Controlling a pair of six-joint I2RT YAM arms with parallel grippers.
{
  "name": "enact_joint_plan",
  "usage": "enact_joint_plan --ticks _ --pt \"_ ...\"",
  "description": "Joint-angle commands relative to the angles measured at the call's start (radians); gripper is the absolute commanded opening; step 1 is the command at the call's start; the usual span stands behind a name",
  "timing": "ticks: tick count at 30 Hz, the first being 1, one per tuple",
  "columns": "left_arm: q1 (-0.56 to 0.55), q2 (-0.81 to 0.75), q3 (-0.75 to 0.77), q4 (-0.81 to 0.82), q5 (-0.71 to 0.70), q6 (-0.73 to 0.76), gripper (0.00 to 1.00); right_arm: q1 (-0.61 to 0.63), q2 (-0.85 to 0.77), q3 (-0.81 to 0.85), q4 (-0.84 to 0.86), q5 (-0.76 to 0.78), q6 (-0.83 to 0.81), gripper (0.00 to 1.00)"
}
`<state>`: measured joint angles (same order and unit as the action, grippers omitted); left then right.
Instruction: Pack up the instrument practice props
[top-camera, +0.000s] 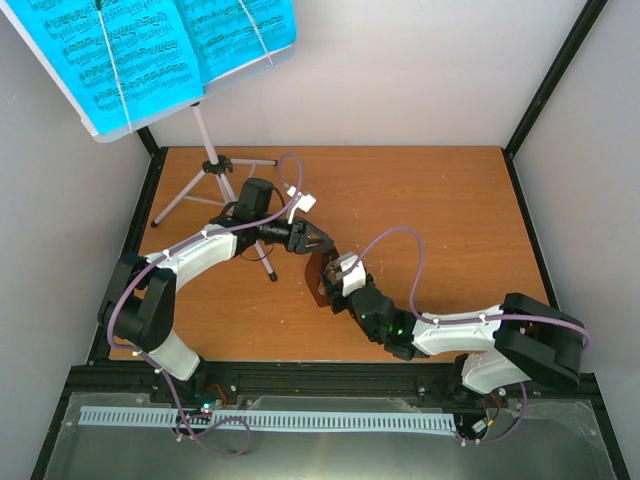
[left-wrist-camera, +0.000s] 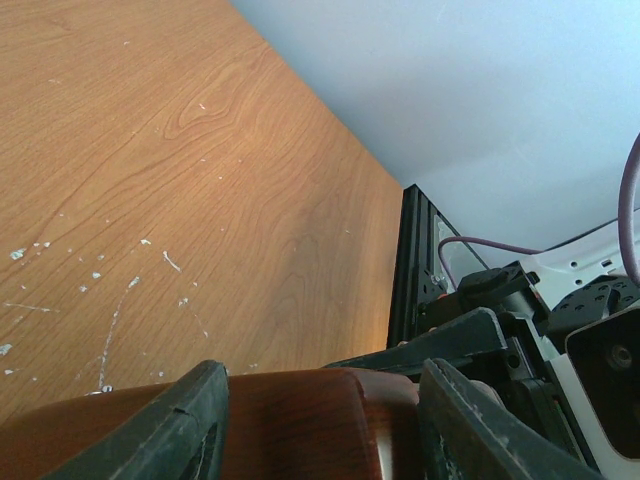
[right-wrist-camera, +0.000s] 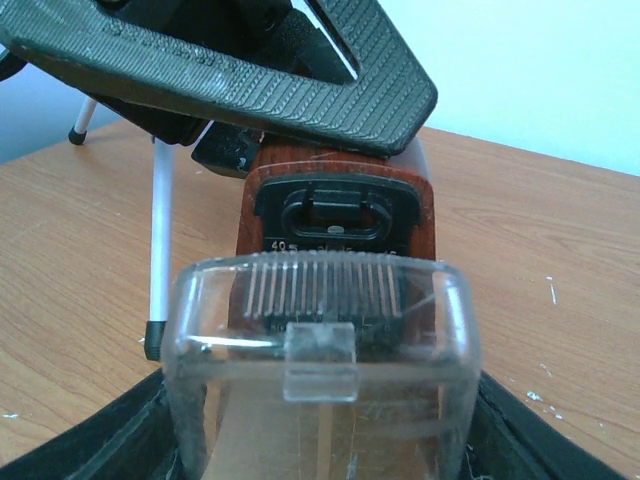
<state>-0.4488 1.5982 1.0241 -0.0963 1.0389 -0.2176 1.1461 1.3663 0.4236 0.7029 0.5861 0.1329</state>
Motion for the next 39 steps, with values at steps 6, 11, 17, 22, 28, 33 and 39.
enact_joint_plan --ticks 6,11,17,22,28,33,39 --pt "-0.010 0.004 0.026 -0.034 -0.042 0.032 0.53 0.008 0.038 -0.024 0.031 0.007 -0.033 0.41" --pt "-0.010 0.005 0.025 -0.036 -0.042 0.033 0.53 0.007 0.069 -0.027 0.040 -0.004 0.000 0.41" --pt "-0.009 0.000 0.027 -0.036 -0.051 0.034 0.53 0.007 0.078 -0.031 0.039 -0.003 0.015 0.42" --pt "-0.010 -0.010 0.027 -0.034 -0.062 0.034 0.53 0.007 0.077 -0.033 0.029 -0.003 0.022 0.47" --pt "-0.010 -0.027 0.025 -0.027 -0.068 0.036 0.54 0.007 0.083 -0.015 0.001 -0.010 0.017 0.52" --pt "-0.010 -0.044 0.025 -0.026 -0.080 0.042 0.57 -0.001 0.081 0.004 -0.034 -0.015 0.012 0.55" --pt "-0.010 -0.073 0.024 -0.029 -0.117 0.053 0.62 -0.021 0.067 0.022 -0.077 -0.042 0.011 0.57"
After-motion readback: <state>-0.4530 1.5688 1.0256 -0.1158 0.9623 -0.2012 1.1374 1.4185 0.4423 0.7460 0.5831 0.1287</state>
